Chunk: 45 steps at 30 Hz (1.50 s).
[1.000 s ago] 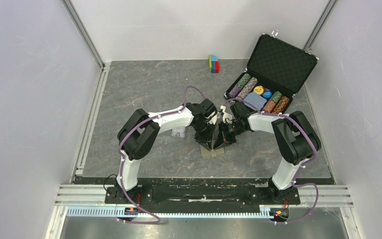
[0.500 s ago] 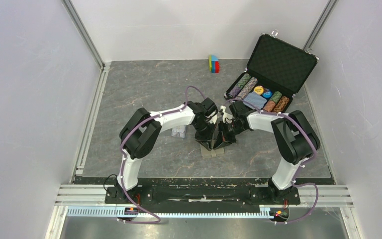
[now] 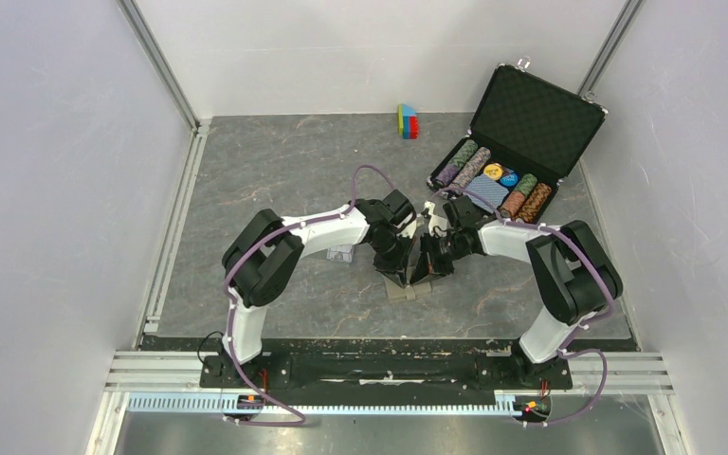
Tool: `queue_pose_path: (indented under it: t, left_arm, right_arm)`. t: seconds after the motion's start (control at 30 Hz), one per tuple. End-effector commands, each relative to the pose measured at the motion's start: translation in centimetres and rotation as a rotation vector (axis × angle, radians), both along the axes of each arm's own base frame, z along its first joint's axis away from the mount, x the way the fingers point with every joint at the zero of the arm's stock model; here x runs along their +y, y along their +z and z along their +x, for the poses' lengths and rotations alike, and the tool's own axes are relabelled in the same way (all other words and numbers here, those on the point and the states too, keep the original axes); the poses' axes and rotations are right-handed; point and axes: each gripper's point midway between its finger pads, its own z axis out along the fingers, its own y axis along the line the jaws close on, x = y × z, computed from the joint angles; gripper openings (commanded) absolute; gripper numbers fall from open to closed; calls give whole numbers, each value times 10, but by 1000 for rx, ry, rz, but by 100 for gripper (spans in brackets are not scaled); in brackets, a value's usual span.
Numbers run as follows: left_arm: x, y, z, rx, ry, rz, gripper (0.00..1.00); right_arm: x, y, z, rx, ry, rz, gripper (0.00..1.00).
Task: Put the credit cards into the card holder
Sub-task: Close the card holder at the center of the board.
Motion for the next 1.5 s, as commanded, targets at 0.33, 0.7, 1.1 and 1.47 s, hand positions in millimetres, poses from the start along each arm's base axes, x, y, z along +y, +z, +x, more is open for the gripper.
queue_pose_path:
  t: [0.33,0.7,1.1,1.47]
  left_arm:
    - [-15,16,9,-73,11,-74,2]
    - [-15,9,8,-52,11,-62,2]
    - [-12,-10,6,-19,3,-19,2]
    - [-17,-21,8,4,-4,-12,2]
  right_arm:
    - [13,53,18,-298,110,142,0]
    - [10,28,11,-242,122,123,0]
    - [5,-4,-3,-161,131,57,0]
    - [-17,-35,-7,-125,158,-159,0]
